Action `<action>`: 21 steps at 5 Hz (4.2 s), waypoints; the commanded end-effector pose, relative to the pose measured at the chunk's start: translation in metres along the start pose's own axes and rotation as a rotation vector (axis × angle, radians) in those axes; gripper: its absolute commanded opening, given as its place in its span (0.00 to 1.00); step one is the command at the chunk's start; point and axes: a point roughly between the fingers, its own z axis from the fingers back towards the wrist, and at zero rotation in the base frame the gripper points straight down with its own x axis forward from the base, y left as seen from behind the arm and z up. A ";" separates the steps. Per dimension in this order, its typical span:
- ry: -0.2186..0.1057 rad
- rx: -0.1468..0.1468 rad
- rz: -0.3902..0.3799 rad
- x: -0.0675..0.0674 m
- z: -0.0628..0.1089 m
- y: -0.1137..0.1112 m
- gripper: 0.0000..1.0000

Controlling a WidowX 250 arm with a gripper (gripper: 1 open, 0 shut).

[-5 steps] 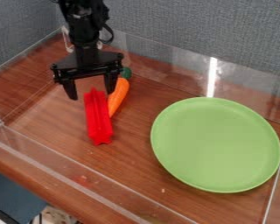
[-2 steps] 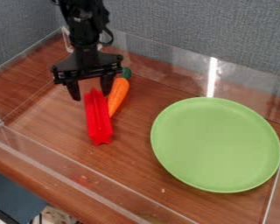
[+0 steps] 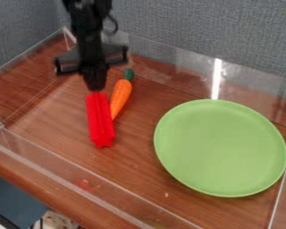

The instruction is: Put the red object on the green plate

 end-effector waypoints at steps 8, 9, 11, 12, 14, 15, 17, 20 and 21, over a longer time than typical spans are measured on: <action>-0.006 -0.169 -0.389 -0.158 0.049 -0.060 0.00; -0.010 -0.166 -0.394 -0.152 0.050 -0.062 0.00; -0.029 -0.175 -0.396 -0.131 0.062 -0.056 0.00; -0.043 -0.184 -0.392 -0.120 0.074 -0.041 0.00; -0.027 -0.183 -0.469 -0.144 0.062 -0.060 0.00; -0.030 -0.173 -0.478 -0.144 0.057 -0.051 0.00; -0.034 -0.180 -0.523 -0.148 0.061 -0.055 0.00; 0.018 -0.143 -0.579 -0.166 0.013 -0.083 0.00; 0.033 -0.131 -0.582 -0.166 0.002 -0.088 1.00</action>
